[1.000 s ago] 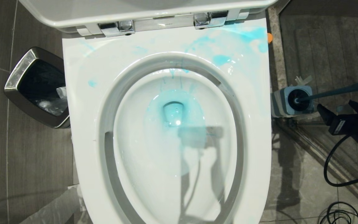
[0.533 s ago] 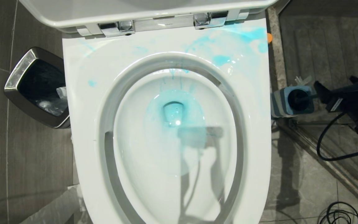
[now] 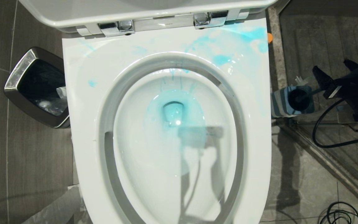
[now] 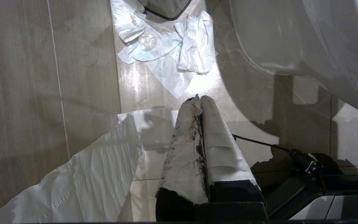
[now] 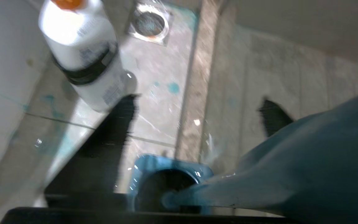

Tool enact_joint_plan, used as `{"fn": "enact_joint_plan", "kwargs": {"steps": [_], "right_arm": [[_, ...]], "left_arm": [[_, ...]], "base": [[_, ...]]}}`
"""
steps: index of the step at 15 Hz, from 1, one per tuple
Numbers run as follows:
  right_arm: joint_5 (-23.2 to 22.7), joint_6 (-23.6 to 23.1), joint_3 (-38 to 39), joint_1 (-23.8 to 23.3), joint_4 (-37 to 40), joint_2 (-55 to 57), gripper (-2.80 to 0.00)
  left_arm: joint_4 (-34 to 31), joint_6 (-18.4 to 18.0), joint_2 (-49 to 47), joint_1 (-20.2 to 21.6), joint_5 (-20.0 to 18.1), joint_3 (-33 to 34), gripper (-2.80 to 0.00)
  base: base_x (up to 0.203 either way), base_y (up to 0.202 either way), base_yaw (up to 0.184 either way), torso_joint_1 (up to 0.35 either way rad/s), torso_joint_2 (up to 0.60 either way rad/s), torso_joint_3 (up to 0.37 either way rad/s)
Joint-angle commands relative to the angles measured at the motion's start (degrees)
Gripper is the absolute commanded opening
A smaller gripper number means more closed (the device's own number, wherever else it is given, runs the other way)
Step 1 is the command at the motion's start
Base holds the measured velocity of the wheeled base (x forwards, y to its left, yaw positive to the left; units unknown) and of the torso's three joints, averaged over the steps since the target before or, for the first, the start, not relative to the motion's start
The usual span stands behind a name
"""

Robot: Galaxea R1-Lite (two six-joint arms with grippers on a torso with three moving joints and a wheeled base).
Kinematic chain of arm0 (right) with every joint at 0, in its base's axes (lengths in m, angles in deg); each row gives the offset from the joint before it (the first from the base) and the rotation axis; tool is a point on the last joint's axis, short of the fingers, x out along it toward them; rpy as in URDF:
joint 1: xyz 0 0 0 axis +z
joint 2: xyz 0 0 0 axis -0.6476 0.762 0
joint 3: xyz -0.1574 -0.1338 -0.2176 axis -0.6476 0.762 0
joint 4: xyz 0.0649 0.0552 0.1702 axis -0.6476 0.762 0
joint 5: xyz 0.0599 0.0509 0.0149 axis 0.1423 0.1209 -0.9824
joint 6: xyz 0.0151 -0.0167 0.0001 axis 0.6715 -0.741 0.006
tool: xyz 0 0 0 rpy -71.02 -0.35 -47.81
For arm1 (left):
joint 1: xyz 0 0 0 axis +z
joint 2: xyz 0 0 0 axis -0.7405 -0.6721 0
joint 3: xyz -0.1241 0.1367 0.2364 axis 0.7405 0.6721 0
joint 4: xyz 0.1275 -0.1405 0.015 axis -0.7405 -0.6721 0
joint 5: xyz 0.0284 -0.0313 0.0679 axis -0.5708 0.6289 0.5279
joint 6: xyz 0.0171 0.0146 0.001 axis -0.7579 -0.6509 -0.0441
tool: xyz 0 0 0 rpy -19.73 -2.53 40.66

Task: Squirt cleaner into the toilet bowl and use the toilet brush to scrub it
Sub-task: Scrub the toilet bowl

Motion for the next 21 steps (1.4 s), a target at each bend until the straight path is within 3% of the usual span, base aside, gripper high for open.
{"fn": "enact_joint_plan", "kwargs": {"steps": [1,7,17,19,21], "right_arm": [[-1.49,-0.26,0.63,0.29,-1.58,-0.19,-2.80],[-0.49,-3.29,3.65,0.64,-1.65,-1.93,-2.80],[2.97,-3.11,4.58,0.72,-0.35,-9.03,-2.80],[2.98,-2.23,3.69,0.98,4.61,-13.26,-2.80],[3.04,0.34,1.27,1.84,16.89,-18.61,-2.80]], "left_arm": [[0.01,0.02,-0.09,-0.01,0.02,-0.02,-2.80],[0.01,0.02,-0.09,-0.06,0.02,0.02,-2.80],[0.01,0.02,-0.09,0.03,0.02,0.01,-2.80],[0.01,0.02,-0.09,-0.06,0.02,0.02,-2.80],[0.01,0.02,-0.09,-0.06,0.02,0.00,-2.80]], "base": [[0.000,0.000,0.000,0.000,0.00,0.000],[0.000,0.000,0.000,0.000,0.00,0.000],[0.000,0.000,0.000,0.000,0.00,0.000],[0.000,0.000,0.000,0.000,0.00,0.000],[0.000,0.000,0.000,0.000,0.00,0.000]]}}
